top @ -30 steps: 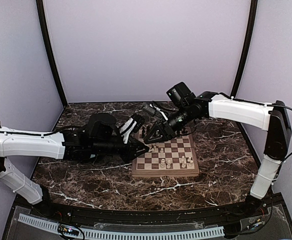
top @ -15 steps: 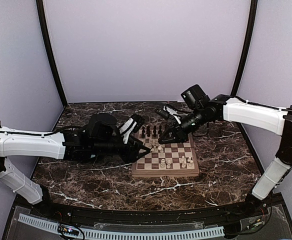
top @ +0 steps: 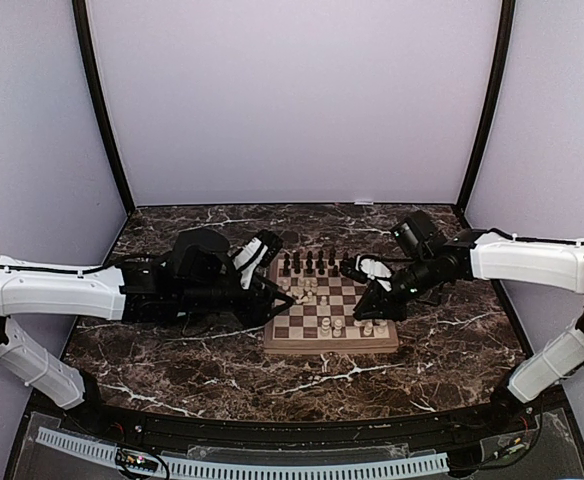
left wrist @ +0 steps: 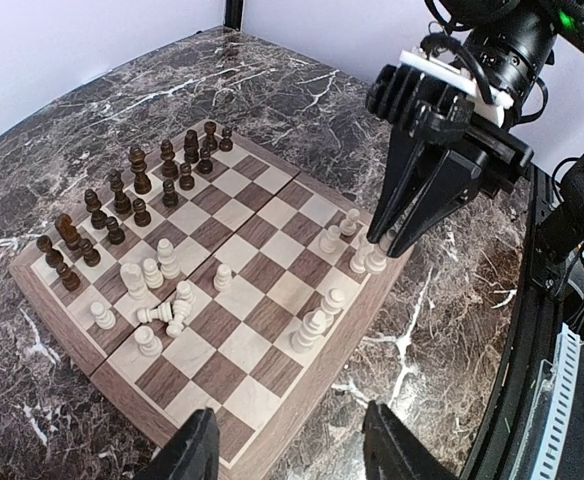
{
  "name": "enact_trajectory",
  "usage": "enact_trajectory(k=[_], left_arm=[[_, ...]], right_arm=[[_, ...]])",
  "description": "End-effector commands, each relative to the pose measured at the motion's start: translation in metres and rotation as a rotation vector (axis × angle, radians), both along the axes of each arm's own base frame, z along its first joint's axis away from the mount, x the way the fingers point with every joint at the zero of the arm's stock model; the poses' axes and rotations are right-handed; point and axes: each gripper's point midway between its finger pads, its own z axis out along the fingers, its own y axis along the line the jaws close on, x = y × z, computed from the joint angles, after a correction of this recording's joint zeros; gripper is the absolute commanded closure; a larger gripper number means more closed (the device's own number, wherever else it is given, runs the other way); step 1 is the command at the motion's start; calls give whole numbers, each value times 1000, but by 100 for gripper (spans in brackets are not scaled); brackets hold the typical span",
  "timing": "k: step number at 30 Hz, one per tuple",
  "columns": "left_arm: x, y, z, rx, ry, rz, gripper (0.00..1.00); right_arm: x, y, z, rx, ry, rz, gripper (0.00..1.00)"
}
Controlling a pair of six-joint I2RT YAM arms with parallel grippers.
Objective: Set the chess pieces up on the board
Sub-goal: Place the bishop on f1.
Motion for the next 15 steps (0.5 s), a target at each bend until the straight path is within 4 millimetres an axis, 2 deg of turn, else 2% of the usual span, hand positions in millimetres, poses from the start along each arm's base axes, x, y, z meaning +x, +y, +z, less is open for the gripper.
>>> enact_trajectory(k=[1, 15], left_arm=[[-2, 7, 7, 0, -17, 13, 49], [5, 14, 5, 23, -33, 64, 49]], right_arm=[[5, 2, -4, 14, -92, 49, 87], [5, 11, -28, 8, -58, 87, 84]])
